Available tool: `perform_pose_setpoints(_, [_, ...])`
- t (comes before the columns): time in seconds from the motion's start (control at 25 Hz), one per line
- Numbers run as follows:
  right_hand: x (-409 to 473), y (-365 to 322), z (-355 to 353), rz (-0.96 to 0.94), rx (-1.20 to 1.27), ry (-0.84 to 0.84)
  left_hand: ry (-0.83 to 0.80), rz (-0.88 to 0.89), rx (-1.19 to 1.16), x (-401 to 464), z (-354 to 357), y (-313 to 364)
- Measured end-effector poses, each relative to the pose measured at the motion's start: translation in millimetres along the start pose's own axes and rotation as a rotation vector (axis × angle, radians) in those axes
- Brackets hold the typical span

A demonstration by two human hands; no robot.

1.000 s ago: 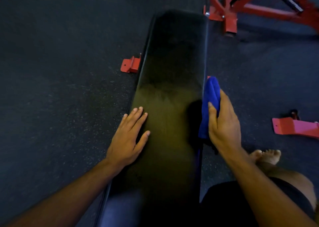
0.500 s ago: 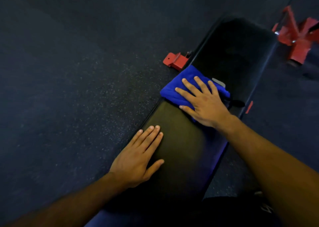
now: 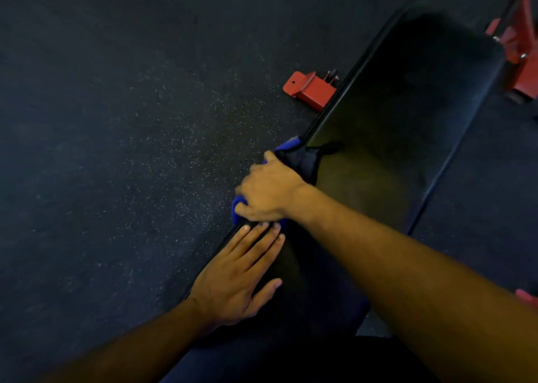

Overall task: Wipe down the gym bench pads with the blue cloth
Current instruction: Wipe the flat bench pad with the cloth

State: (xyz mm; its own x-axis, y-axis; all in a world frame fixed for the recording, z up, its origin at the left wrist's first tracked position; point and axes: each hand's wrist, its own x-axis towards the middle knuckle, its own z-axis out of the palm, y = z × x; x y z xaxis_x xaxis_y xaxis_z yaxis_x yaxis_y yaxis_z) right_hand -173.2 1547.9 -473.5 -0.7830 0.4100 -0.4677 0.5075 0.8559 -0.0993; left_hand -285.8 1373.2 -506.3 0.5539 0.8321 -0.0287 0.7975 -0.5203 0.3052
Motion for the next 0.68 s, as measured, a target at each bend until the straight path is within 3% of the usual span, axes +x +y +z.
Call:
perform_pose_setpoints(0.08, [-3.5, 31.6, -5.1, 0.019, -0.018, 0.017, -0.009, 0.009, 0.003, 0.1, 1.6, -0.8])
perform_pose_setpoints(0.2, [-10.3, 107.6, -18.1, 0.247, -0.044, -0.038, -0.005, 0.003, -0.005, 0.1, 1.8, -0.1])
perform_pose_setpoints(0.28, [-10.5, 118.7, -16.2, 0.295, -0.067, -0.066, -0.003, 0.004, -0.003, 1.1, 1.2, -0.9])
perform_pose_setpoints(0.4, [-9.6, 74.0, -5.2, 0.155, -0.139, -0.057, -0.007, 0.001, 0.005, 0.9, 0.5, -1.1])
perform_pose_setpoints(0.52, [-15.2, 32.9, -0.1, 0.001, -0.056, 0.032, -0.009, 0.001, -0.012, 2.1, 0.3, -0.6])
perform_pose_setpoints(0.68, [-25.6, 39.1, 12.8, -0.131, -0.066, 0.141, -0.003, 0.005, -0.012, 0.3, 1.9, 0.3])
